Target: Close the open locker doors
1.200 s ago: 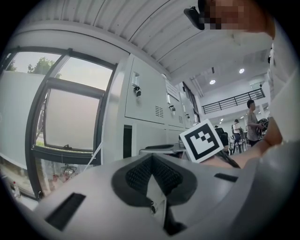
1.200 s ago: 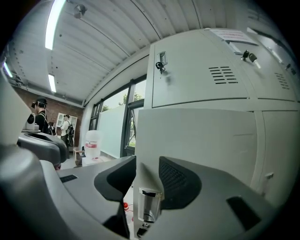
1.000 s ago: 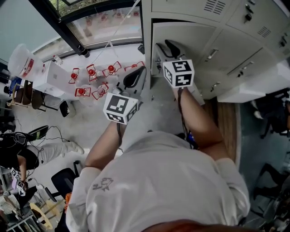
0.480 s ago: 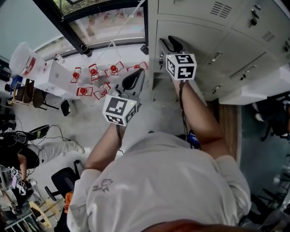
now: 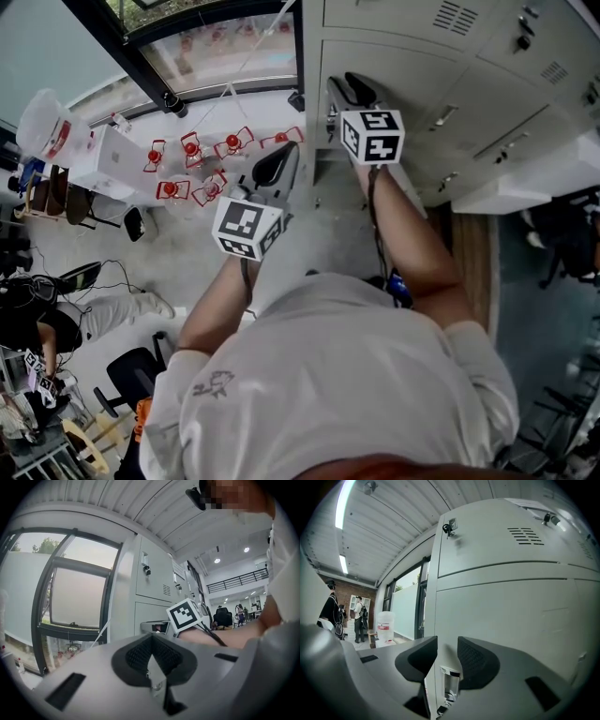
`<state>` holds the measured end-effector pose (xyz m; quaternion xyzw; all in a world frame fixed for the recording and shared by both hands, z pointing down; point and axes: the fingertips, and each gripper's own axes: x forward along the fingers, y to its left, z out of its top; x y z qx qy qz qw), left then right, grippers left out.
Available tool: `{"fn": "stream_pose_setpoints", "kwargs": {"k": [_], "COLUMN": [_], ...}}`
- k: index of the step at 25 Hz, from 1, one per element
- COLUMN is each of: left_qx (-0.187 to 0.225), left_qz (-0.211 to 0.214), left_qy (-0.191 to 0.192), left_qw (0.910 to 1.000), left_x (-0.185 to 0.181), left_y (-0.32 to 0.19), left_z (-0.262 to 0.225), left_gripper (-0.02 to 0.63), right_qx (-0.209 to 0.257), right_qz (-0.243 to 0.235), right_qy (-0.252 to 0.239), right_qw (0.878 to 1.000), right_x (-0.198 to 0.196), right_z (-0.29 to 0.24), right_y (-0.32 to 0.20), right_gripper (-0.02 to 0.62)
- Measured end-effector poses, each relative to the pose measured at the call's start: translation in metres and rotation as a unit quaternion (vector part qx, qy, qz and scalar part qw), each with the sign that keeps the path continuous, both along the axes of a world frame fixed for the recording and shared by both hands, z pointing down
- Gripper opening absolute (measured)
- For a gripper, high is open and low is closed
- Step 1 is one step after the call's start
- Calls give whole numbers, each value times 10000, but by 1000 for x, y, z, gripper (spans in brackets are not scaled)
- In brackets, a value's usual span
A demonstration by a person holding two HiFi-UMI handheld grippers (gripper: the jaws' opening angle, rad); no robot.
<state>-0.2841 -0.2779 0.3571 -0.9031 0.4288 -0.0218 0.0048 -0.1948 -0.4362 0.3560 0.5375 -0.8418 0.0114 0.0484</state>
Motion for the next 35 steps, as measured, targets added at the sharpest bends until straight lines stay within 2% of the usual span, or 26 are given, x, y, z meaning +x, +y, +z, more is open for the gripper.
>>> {"fn": "stream_pose_setpoints", "kwargs": {"k": [5, 15, 18, 22, 29, 35], "left_qx": [-9, -41, -34, -27, 61, -24], "left_qz": [15, 162, 258, 372, 515, 420], "left_qy": [-14, -35, -19, -17, 18, 85], "left_qw": [10000, 9999, 9997, 9993, 9987, 9991], "left_x": [4, 30, 45, 69, 122, 165], "left_y": [3, 9, 10, 12, 23, 32], "left_z": [2, 6, 7, 9, 16, 27], "left_gripper": [-5, -5, -5, -5, -5, -5], "right_qx": [32, 297, 321, 510, 569, 351], "right_qz": [-97, -291, -301, -287, -636, -874], "right_qy": [-87, 91, 118, 219, 317, 260], "right_qw": [9999, 9991, 9990, 9980, 9958, 9952], "right_x": [1, 22, 39, 66, 110, 158], "right_z": [2, 8, 12, 15, 28, 41], "right_y": [8, 58, 77, 105, 153, 182], "right_gripper": [133, 132, 126, 61, 1, -2]}}
